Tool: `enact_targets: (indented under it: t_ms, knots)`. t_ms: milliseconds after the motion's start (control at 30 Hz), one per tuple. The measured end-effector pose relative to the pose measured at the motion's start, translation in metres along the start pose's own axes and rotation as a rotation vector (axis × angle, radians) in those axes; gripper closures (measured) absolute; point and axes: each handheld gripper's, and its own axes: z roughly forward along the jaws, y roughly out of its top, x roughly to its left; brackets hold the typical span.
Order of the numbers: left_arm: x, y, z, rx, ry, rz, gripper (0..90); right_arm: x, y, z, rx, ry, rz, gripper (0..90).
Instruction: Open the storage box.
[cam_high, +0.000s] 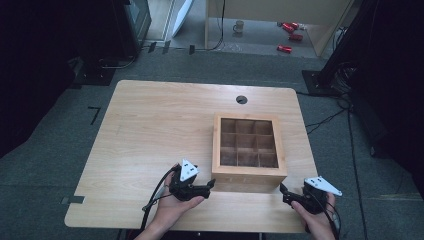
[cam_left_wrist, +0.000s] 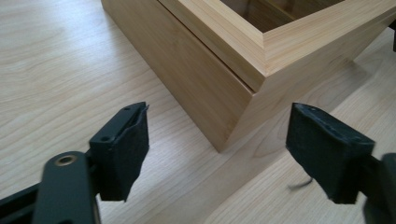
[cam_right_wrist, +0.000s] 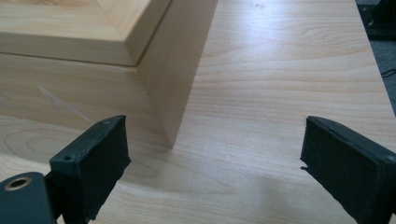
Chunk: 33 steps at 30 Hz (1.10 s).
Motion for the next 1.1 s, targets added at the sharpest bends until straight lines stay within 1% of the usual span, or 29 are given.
enact_targets:
  t_ms: [33, 67, 100, 167, 200, 233, 267, 300, 333, 367, 400, 433, 467, 533, 600, 667, 733, 900, 933, 967, 1000, 1100]
  knots:
    - [-0.001, 0.0, 0.001, 0.004, 0.0, 0.002, 26.1, 0.001, 0.0, 0.0, -0.005, 0.004, 0.0, 10.2]
    - [-0.001, 0.0, 0.001, 0.004, 0.0, 0.002, 30.3, 0.001, 0.0, 0.0, -0.005, 0.004, 0.0, 10.2]
    - [-0.003, 0.0, 0.003, 0.007, -0.006, 0.004, 33.7, 0.003, 0.001, -0.001, -0.016, 0.009, -0.001, 12.7]
    - [-0.003, 0.0, 0.003, 0.008, -0.011, 0.007, 39.5, 0.003, 0.002, -0.002, -0.02, 0.015, -0.001, 13.0]
    - [-0.004, 0.0, 0.004, 0.006, -0.02, 0.002, 42.4, 0.006, 0.003, -0.002, -0.028, 0.033, -0.006, 14.1]
    - [-0.004, 0.0, 0.004, 0.006, -0.02, 0.002, 45.0, 0.007, 0.003, -0.003, -0.032, 0.039, -0.011, 14.9]
    - [-0.004, 0.001, 0.005, 0.002, -0.031, -0.011, 47.8, 0.008, 0.003, -0.003, -0.035, 0.045, -0.014, 16.5]
    - [-0.004, 0.001, 0.005, 0.002, -0.031, -0.011, 50.0, 0.008, 0.003, -0.003, -0.035, 0.045, -0.014, 16.5]
    - [-0.003, 0.002, 0.006, -0.004, -0.04, -0.021, 52.7, 0.01, 0.004, -0.003, -0.04, 0.061, -0.021, 20.0]
    - [-0.003, 0.002, 0.006, -0.004, -0.04, -0.021, 54.7, 0.01, 0.004, -0.003, -0.04, 0.061, -0.021, 20.0]
    - [-0.003, 0.003, 0.006, -0.007, -0.045, -0.023, 57.0, 0.013, 0.005, -0.003, -0.049, 0.072, -0.028, 23.2]
    - [-0.003, 0.003, 0.006, -0.009, -0.051, -0.025, 58.6, 0.014, 0.005, -0.003, -0.054, 0.08, -0.031, 24.7]
    - [-0.003, 0.004, 0.006, -0.011, -0.068, -0.025, 60.5, 0.015, 0.005, -0.003, -0.059, 0.084, -0.032, 26.2]
    - [-0.004, 0.004, 0.007, -0.007, -0.076, -0.019, 64.2, 0.016, 0.006, -0.003, -0.065, 0.096, -0.031, 29.0]
    - [-0.004, 0.005, 0.007, -0.008, -0.091, -0.025, 68.4, 0.017, 0.007, -0.003, -0.073, 0.105, -0.031, 31.3]
    - [-0.003, 0.006, 0.005, -0.013, -0.096, -0.028, 69.4, 0.018, 0.007, -0.003, -0.081, 0.112, -0.031, 32.6]
    - [-0.002, 0.007, 0.005, -0.008, -0.104, -0.026, 70.3, 0.018, 0.008, -0.002, -0.082, 0.103, -0.028, 33.2]
    - [-0.002, 0.007, 0.004, -0.016, -0.104, -0.023, 71.2, 0.019, 0.008, -0.002, -0.094, 0.119, -0.033, 35.9]
    - [-0.002, 0.008, 0.003, -0.029, -0.108, -0.022, 71.6, 0.021, 0.009, -0.004, -0.117, 0.129, -0.036, 37.3]
    - [-0.002, 0.008, 0.003, -0.029, -0.108, -0.022, 72.3, 0.021, 0.009, -0.005, -0.129, 0.131, -0.036, 37.2]
    - [-0.002, 0.011, 0.0, -0.044, -0.109, -0.021, 73.1, 0.022, 0.01, -0.006, -0.141, 0.136, -0.034, 37.1]
    - [-0.001, 0.014, 0.0, -0.048, -0.105, -0.022, 73.4, 0.022, 0.012, -0.007, -0.158, 0.142, -0.026, 36.9]
